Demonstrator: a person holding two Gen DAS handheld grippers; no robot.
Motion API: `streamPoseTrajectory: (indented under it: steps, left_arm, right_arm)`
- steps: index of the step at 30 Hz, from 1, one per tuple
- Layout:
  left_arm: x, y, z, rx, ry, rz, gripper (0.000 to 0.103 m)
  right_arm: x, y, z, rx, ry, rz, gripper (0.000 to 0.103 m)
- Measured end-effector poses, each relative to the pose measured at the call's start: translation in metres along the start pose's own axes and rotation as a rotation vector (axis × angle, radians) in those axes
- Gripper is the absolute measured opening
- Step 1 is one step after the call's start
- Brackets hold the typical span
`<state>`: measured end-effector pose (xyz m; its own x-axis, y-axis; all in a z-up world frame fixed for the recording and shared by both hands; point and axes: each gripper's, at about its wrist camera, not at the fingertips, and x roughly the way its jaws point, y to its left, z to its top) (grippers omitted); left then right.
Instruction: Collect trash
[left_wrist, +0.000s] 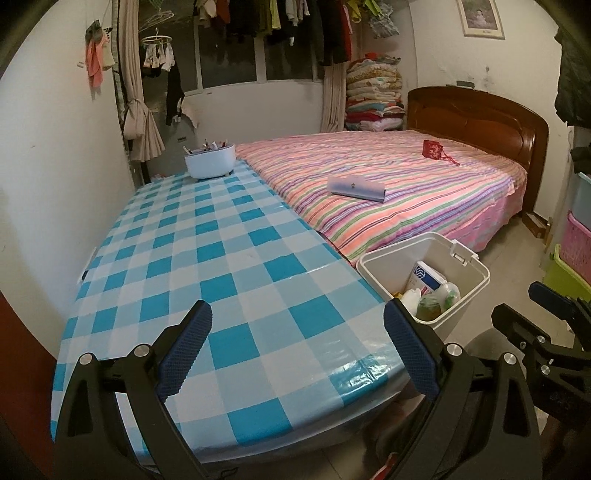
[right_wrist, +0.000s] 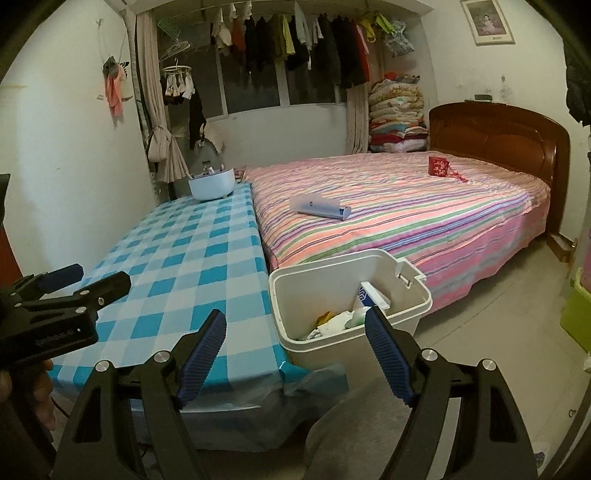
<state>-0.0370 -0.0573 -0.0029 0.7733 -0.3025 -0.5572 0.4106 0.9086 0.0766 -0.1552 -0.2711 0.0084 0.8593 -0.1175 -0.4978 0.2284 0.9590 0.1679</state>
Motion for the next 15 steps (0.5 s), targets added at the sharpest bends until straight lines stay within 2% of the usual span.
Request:
streamPoseTrajectory:
  steps: [15]
  left_arm:
    - [0.012,-0.002,0.001,0.013,0.024,-0.008,0.093]
  right_arm:
    - [0.017,0.002,0.0,-0.003,0.022,0.008,0.076]
